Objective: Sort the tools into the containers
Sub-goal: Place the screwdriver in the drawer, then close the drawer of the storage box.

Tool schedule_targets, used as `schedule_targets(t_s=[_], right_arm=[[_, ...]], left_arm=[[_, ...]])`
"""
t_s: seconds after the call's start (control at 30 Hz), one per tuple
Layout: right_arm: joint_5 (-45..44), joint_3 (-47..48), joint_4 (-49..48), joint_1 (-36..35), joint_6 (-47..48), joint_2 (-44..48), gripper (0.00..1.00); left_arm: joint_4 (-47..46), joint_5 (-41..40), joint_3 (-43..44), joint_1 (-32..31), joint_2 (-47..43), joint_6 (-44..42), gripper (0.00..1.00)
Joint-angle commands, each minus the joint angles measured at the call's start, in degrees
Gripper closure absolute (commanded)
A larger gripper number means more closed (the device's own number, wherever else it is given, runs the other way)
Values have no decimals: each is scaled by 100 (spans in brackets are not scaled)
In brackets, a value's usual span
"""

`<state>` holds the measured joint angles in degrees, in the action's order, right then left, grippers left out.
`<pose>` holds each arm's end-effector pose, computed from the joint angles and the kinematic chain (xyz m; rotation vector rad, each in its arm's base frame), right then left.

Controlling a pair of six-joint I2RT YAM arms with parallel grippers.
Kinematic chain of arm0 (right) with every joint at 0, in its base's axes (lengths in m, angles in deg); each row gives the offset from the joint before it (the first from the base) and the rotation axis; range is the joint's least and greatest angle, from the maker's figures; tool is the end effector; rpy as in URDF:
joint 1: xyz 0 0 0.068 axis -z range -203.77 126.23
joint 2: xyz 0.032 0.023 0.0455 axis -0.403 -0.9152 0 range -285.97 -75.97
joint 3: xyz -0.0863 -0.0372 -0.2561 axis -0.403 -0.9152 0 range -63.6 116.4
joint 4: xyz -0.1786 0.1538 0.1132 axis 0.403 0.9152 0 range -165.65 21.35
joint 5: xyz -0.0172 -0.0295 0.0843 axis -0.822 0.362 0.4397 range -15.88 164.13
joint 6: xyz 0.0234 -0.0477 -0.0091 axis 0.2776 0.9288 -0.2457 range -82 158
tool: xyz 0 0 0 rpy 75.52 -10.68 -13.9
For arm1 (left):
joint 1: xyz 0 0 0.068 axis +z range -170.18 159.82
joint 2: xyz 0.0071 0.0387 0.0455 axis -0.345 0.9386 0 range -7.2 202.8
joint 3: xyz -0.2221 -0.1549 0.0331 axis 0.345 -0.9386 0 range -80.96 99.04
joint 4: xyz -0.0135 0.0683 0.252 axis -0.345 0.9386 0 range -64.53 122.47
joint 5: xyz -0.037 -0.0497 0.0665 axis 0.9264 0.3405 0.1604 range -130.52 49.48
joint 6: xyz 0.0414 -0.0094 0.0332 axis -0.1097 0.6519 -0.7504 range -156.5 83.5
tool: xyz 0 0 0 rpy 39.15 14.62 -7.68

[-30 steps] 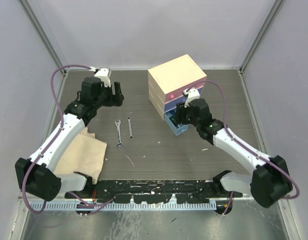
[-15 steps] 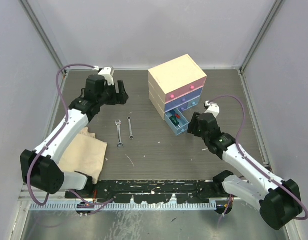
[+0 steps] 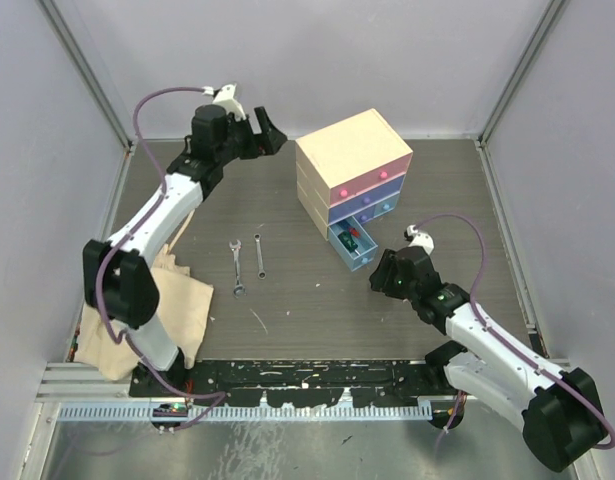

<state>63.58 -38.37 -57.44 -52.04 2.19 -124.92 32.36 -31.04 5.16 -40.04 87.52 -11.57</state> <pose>0.1583 0.0777 0.1962 0.2469 2.3020 0.3663 0.3724 -0.1407 0.3702 0.0355 1.8948 -0.6930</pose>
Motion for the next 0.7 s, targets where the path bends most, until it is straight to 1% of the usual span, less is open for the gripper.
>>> schedule_targets(t_s=[0.0,0.1,0.13,0.17,0.3,0.43,0.47,0.57,0.67], right_arm=[[314,-81,-234,32,-94,92,43],[316,-121,-231,32,-84,155,43],[321,-136,-231,34,-91,191,43],[329,-147,-238,33,-92,219,43],[345,-209,-283,32,-80,240,43],[397,-226,-300,32,-67,144,43],[410,-229,-310,32,-64,134,43],[332,-259,-323,32,-61,124,43],[161,-311,-412,32,-90,95,43]], left_arm=[[-949,514,869,17,799,301,13],[-1243,815,1288,16,1332,337,13],[-1352,911,1384,19,1481,364,10],[-1487,1014,1480,14,1631,404,9],[-1818,1547,1909,16,2174,797,10],[-1676,1887,2388,-72,2638,935,12],[-1624,1942,2471,-91,2716,936,16],[-1525,2108,2597,-131,2887,969,21],[-1498,2295,2526,-133,2905,957,27]])
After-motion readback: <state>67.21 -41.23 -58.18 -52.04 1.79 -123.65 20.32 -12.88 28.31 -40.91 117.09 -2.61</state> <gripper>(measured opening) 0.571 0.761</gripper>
